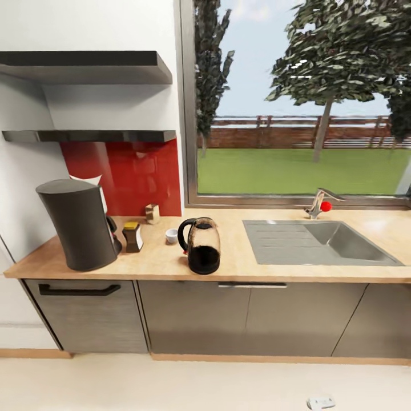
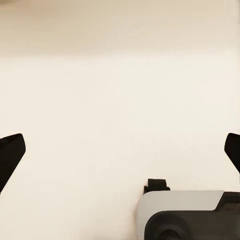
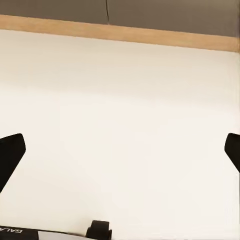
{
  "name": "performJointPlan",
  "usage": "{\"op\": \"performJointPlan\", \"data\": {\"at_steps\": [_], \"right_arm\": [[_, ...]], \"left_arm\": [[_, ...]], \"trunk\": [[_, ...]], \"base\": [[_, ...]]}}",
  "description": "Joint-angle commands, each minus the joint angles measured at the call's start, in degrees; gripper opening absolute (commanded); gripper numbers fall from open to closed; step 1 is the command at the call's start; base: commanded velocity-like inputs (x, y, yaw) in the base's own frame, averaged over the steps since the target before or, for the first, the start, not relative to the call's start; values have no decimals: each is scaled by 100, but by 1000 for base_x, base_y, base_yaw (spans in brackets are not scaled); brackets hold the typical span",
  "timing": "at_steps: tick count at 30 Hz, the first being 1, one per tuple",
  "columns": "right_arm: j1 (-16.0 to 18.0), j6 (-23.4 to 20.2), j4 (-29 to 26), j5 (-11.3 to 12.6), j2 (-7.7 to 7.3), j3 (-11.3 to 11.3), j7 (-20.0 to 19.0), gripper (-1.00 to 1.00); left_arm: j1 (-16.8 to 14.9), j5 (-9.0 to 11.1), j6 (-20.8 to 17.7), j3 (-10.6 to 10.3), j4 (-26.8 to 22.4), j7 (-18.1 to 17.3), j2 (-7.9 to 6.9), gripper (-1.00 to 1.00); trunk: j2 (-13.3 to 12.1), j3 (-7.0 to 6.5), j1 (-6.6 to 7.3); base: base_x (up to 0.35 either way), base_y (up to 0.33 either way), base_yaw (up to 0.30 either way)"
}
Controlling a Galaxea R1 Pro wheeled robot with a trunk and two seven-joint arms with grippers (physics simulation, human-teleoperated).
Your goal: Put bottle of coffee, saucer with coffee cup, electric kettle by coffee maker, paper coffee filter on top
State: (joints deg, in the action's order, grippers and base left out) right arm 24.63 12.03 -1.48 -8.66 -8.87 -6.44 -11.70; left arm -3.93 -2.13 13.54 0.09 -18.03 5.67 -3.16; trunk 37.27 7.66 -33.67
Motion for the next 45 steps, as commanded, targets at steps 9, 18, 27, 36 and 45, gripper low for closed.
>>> {"op": "performJointPlan", "data": {"at_steps": [9, 18, 27, 36, 45], "right_arm": [[7, 19, 7, -57, 0, -51, -17, 100], [7, 19, 7, -57, 0, -51, -17, 100], [7, 19, 7, -57, 0, -51, -17, 100], [5, 18, 7, -64, 7, -51, -12, 100], [-11, 36, 6, -58, -18, -51, -17, 100]], "left_arm": [[-2, -16, 17, 0, 1, 22, 0, 100], [-2, -15, 17, 0, 1, 22, 0, 100], [-2, -8, 17, 0, 1, 22, 0, 100], [-2, -7, 17, 0, 1, 22, 0, 100], [-2, 1, 17, 0, 1, 22, 0, 100]], "trunk": [[8, 10, -2], [8, 10, -2], [8, 10, -2], [8, 10, -2], [8, 10, -2]], "base": [[0, 0, -300], [0, 0, -300], [0, 0, -300], [0, 0, -118], [0, 0, -1]]}}
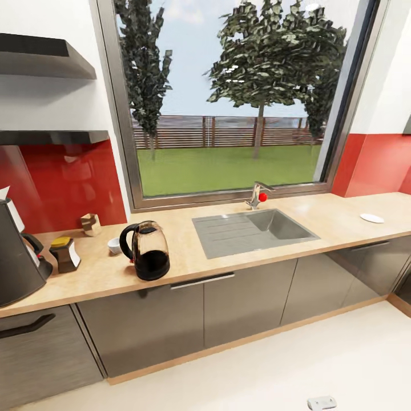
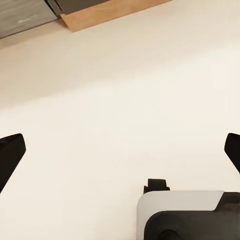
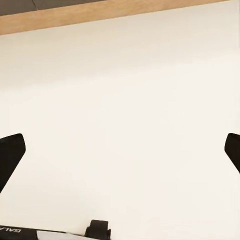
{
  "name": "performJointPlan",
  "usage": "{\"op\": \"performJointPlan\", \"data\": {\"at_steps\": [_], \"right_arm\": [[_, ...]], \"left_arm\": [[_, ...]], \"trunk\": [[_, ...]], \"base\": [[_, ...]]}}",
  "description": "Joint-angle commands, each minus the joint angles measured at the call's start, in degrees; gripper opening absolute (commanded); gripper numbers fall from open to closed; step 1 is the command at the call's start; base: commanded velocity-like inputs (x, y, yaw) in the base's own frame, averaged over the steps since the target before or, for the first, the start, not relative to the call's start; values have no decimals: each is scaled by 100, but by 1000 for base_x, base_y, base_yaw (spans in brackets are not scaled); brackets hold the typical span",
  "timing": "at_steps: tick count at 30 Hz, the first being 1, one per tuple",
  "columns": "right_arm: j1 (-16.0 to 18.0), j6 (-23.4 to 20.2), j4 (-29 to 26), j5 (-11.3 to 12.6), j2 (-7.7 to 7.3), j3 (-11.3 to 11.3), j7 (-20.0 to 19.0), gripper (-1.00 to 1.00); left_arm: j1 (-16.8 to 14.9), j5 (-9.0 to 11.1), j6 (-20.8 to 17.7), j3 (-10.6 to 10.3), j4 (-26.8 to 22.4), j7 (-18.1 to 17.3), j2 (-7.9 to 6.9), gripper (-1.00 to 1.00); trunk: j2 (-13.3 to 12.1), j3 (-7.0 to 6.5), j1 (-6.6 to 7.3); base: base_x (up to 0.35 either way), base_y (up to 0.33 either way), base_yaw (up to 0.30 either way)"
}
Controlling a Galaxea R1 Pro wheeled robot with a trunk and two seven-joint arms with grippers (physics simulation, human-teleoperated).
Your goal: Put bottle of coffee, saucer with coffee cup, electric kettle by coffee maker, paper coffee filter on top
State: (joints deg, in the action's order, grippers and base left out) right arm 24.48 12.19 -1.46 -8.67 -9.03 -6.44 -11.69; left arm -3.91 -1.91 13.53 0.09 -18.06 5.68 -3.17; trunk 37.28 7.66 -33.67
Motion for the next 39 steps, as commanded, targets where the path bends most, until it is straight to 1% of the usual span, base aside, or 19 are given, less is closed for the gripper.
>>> {"op": "performJointPlan", "data": {"at_steps": [1, 3, 6, 9, 12, 15, 19, 23, 28, 31, 35, 36, 39], "right_arm": [[38, 53, -20, -90, 32, -84, -11, 100], [104, 49, -21, -116, 86, -105, 31, 100], [187, 38, -23, -115, 99, -100, 37, 100], [159, 38, -27, -116, 181, -96, 45, 100], [150, 35, -23, -117, 205, -95, 53, 100], [146, 29, -22, -112, 168, -100, 62, 100], [115, 15, -7, -116, 57, -95, 76, 100], [2, 5, -1, -117, 24, -90, 82, 100], [-162, -3, 5, -124, 22, -86, 84, 100], [-260, -4, 5, -121, 29, -88, 149, 100], [-391, -75, 5, -105, 111, -99, 277, 100], [-1247, -123, 5, -100, 171, -104, 794, 100], [-1345, -206, 5, -93, 368, -109, 962, 100]], "left_arm": [[-14, -54, 52, 7, -29, 54, -27, 100], [-15, -62, 116, -3, -93, 70, -26, 100], [-16, -59, 132, -13, -179, 67, -23, 100], [-14, -58, 126, -22, -172, 66, -19, 100], [-13, -56, 125, -29, -166, 65, -18, 100], [-13, -55, 114, -23, -164, 65, -17, 100], [-13, -61, 66, -22, -131, 83, -17, 100], [-13, -66, 55, -30, -19, 91, -17, 100], [-13, -82, 54, -41, 141, 88, -17, 100], [-10, -87, 54, -43, 237, 81, -17, 100], [-8, -95, 56, -48, 365, 67, -13, 100], [-7, -97, 58, -50, 1125, 66, -11, 100], [-5, -98, 55, -51, 1287, 67, -9, 100]], "trunk": [[8, 9, -2], [8, 9, -2], [8, 9, -2], [8, 9, -2], [8, 9, -2], [8, 9, -2], [8, 9, -2], [8, 9, -2], [8, 9, -2], [8, 9, -2], [8, 9, -2], [8, 9, -2], [8, 9, -2]], "base": [[0, 0, 0], [0, 0, 0], [0, 0, 0], [0, 0, 0], [0, 0, 0], [0, 0, 0], [0, 0, 0], [0, 0, 0], [0, 0, 0], [0, 0, 0], [6, -2, 0], [69, -48, 0], [136, -132, 0]]}}
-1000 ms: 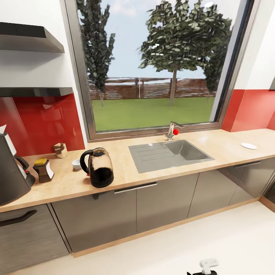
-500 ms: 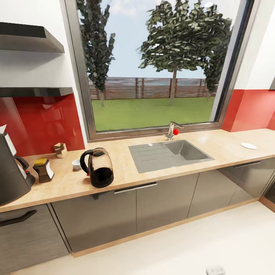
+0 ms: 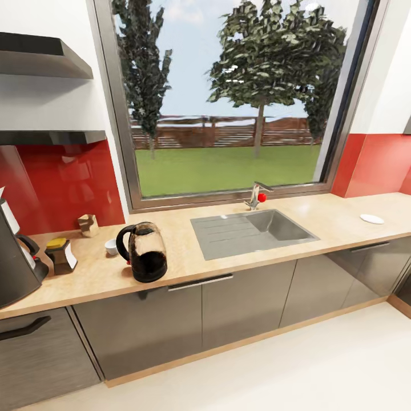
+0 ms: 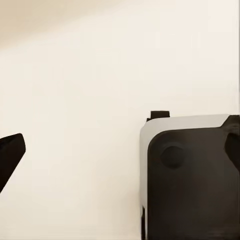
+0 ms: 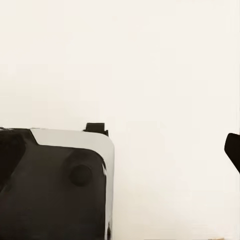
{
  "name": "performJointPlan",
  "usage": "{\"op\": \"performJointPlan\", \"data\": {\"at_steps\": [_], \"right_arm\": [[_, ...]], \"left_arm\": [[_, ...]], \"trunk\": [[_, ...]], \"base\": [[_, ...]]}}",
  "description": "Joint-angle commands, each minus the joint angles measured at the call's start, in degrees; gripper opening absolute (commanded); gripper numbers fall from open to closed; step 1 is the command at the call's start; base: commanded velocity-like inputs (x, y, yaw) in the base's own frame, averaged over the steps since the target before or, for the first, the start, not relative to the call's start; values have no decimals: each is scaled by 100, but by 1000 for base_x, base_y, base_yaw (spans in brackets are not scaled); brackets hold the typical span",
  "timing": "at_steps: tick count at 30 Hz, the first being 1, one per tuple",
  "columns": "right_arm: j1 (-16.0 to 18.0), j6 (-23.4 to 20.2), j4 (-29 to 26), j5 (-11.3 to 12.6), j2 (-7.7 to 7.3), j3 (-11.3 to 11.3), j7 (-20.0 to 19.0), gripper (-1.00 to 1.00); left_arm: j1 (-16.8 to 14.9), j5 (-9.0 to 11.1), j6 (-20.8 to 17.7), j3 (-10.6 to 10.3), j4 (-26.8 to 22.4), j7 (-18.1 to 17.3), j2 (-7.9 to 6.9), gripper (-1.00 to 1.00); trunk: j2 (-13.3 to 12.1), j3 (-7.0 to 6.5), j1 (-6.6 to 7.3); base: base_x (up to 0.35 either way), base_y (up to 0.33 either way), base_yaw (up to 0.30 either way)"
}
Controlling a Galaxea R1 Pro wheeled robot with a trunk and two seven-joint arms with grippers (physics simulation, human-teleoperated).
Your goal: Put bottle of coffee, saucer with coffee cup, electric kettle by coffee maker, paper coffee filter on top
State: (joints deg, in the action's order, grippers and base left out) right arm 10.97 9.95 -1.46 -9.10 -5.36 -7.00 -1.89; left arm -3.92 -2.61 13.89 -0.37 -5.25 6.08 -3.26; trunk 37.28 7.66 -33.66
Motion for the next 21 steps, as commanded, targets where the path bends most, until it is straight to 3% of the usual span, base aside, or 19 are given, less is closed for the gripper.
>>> {"op": "performJointPlan", "data": {"at_steps": [1, 13, 21], "right_arm": [[-8, 8, 2, -50, 38, -54, 3, 100], [-33, -12, -27, -37, 107, -74, 44, 100], [-33, -11, -30, -25, 105, -88, 40, 100]], "left_arm": [[-4, -28, 19, -6, 28, 34, 0, 100], [-4, -6, 9, 17, 68, 115, 4, 100], [-4, 8, 9, 30, 68, 120, 85, 100]], "trunk": [[7, 10, -3], [7, 10, -3], [7, 10, -3]], "base": [[174, -178, 0], [200, -201, -6], [225, -206, -245]]}}
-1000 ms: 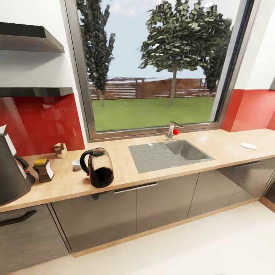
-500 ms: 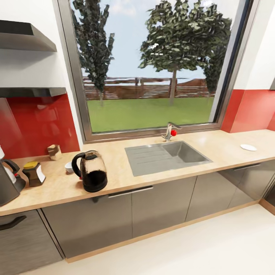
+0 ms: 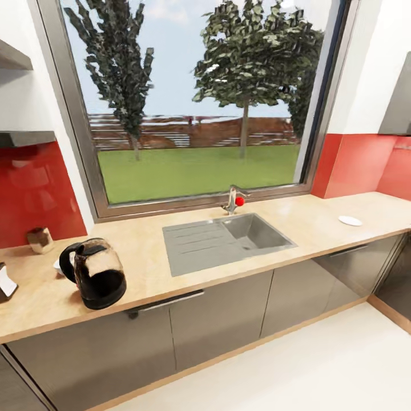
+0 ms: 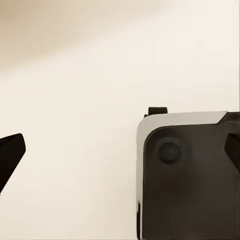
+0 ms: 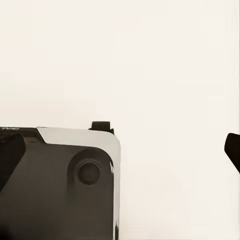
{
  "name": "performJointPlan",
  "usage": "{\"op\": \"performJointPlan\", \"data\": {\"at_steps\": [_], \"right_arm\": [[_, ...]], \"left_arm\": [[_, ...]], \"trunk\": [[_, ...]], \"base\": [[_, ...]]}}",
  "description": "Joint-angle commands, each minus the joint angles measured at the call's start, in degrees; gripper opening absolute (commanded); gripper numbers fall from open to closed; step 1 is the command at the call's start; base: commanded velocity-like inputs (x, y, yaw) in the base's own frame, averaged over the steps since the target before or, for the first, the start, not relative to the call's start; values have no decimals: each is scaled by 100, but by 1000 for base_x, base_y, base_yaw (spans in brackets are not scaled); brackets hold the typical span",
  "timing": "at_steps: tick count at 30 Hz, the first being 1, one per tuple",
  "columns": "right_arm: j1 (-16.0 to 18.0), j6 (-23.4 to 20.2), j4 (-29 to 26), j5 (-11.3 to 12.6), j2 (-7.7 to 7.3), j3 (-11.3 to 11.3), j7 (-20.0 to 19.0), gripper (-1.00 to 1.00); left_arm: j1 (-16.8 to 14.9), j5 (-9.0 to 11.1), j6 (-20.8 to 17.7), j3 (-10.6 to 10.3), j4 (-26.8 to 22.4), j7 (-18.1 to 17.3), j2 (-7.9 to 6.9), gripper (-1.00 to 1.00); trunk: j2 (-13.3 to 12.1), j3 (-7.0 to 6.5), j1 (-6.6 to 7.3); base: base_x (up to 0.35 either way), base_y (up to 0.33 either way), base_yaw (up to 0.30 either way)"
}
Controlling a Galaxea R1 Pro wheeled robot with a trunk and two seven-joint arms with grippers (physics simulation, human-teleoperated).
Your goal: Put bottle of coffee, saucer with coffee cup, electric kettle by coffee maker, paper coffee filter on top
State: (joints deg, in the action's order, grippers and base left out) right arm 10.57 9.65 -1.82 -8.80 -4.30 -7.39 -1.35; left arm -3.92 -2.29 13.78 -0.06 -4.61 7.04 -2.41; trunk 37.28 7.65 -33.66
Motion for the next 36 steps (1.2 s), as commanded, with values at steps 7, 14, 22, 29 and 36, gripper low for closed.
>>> {"op": "performJointPlan", "data": {"at_steps": [7, 14, 22, 29, 36], "right_arm": [[6, 19, 6, -52, -8, -45, -14, 100], [6, 20, 6, -53, -6, -43, -9, 100], [6, 20, 6, -52, -7, -43, -13, 100], [6, 23, 6, -52, -9, -45, -7, 100], [6, 19, 6, -53, -9, -48, -10, 100]], "left_arm": [[-3, -18, 19, 6, 9, 26, 4, 100], [-3, -16, 19, -3, 13, 26, 12, 100], [-3, -17, 19, -3, 13, 26, 31, 100], [-3, -17, 19, -9, 13, 25, 64, 100], [-3, -17, 19, -12, 13, 26, 93, 100]], "trunk": [[8, 10, -3], [8, 10, -3], [8, 25, -3], [8, 61, -3], [8, 97, -3]], "base": [[231, -205, -298], [237, -201, -300], [237, -200, -290], [237, -200, -267], [234, -204, -265]]}}
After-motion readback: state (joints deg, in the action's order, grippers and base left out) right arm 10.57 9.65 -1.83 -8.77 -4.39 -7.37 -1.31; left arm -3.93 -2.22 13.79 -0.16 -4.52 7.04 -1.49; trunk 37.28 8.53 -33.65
